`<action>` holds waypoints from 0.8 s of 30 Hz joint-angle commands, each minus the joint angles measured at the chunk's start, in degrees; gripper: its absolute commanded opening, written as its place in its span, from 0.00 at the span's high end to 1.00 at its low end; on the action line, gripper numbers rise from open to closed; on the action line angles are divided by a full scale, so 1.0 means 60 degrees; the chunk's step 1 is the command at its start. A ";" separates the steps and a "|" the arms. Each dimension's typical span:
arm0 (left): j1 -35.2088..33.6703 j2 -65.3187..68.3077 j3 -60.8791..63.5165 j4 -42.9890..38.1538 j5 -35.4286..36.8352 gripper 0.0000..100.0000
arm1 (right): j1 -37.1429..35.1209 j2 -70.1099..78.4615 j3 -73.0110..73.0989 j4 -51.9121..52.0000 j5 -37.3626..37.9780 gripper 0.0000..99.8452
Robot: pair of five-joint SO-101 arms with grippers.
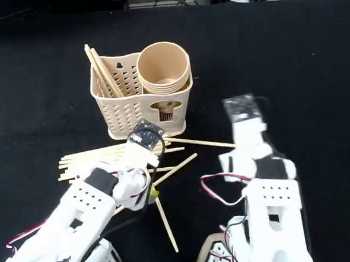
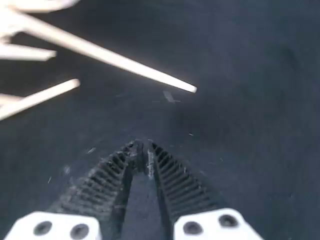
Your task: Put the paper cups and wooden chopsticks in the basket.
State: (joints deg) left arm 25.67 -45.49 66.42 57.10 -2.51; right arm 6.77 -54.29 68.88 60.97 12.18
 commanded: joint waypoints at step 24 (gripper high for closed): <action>0.0198 0.1568 -0.0051 -0.1421 0.0484 0.74 | 0.1700 -0.0168 0.1194 -0.1919 -0.1568 0.98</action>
State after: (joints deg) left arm 27.43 -41.19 70.37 49.45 0.04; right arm 16.35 -54.29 76.44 50.24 3.12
